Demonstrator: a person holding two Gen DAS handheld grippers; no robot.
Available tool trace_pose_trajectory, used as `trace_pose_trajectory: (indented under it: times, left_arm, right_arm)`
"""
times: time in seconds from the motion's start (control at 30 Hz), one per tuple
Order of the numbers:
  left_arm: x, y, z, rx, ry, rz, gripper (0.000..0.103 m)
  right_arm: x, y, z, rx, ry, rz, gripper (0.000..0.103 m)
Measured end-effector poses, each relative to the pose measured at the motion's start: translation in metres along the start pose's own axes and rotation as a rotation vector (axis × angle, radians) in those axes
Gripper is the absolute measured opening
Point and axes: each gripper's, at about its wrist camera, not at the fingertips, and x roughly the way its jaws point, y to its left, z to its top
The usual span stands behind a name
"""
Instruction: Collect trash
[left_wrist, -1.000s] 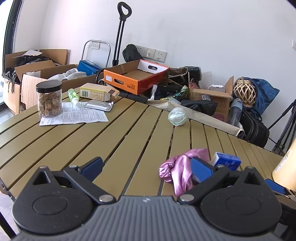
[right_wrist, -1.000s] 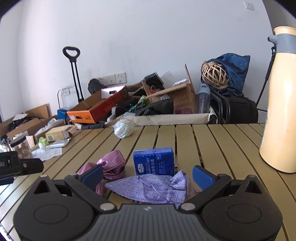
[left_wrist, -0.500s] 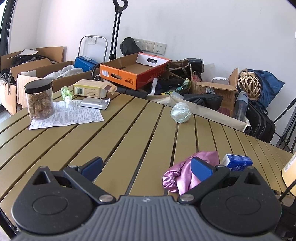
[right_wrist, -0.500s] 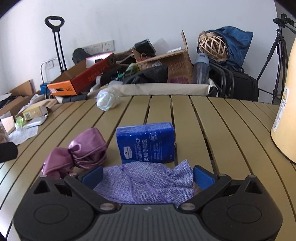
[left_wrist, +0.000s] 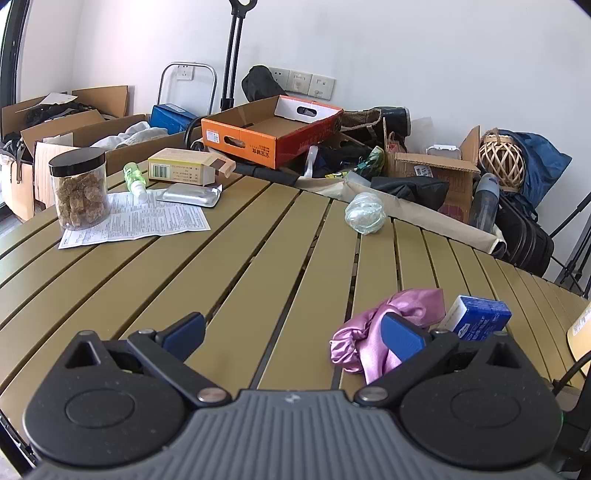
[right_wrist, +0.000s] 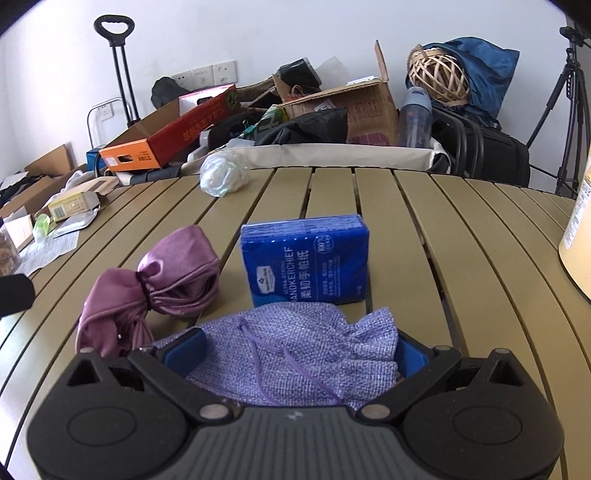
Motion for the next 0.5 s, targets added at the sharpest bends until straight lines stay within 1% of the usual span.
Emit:
trace_pose_trajectory:
  times: [0.1,0.27,0.33,0.4,0.43,0.5]
  left_arm:
    - [0.001,0.001,-0.001,-0.001,0.006,0.002,0.103]
    - [0.001,0.001,-0.001,-0.001,0.009,0.003,0.103]
    - [0.001,0.001,0.000,0.000,0.009,0.002,0.103]
    - [0.002,0.001,-0.001,0.002,0.012,0.000,0.103]
    - [0.003,0.000,-0.002,0.003,0.015,0.000,0.103]
    - [0.004,-0.002,-0.003,0.005,0.018,-0.002,0.103]
  right_arm:
    - [-0.001,-0.001,0.000,0.001,-0.003,0.013,0.095]
    - [-0.004,-0.001,-0.002,-0.007,-0.021,0.002,0.085]
    - [-0.006,-0.001,-0.004,-0.013,-0.029,-0.010,0.079]
    - [-0.009,-0.001,-0.005,-0.019,-0.039,-0.020,0.072]
    - [-0.010,-0.002,-0.006,-0.018,-0.044,-0.022,0.070]
    - [-0.013,-0.003,-0.007,-0.019,-0.052,-0.021,0.061]
